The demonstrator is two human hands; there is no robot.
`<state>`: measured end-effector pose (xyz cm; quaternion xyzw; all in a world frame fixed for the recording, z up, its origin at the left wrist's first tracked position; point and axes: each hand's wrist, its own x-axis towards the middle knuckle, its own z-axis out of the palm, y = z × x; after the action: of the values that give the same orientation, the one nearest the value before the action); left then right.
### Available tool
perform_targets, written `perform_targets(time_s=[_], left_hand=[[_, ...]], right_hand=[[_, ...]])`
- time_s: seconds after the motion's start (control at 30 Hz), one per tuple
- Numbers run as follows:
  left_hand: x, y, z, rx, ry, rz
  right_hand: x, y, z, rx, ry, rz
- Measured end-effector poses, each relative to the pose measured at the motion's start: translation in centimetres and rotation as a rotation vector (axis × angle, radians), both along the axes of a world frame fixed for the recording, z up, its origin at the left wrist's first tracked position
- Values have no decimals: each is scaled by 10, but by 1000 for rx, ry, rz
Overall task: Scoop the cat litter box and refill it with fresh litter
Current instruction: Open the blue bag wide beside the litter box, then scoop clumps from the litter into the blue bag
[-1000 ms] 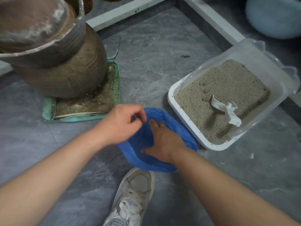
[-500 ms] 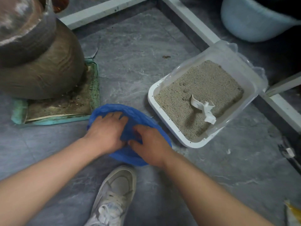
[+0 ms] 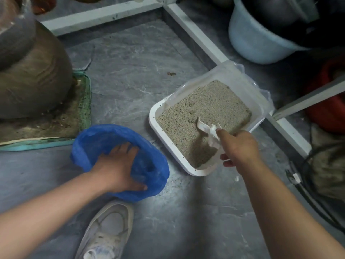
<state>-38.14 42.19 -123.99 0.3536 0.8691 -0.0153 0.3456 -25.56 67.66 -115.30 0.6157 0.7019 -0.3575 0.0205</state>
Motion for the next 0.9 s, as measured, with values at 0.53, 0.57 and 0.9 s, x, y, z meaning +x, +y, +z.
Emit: perform_targets(time_s=[0.53,0.57,0.9], left_hand=[[-10,7,-13,316,-107,292],[-12,7,-14,352,-138,320],[-3,15,-21,227,-278,279]], right_hand=[[-19,-14,-29,-634,248,-258],[-17,-14,-25,-701,296,-296],[16,-63,14,-959,459,-513]])
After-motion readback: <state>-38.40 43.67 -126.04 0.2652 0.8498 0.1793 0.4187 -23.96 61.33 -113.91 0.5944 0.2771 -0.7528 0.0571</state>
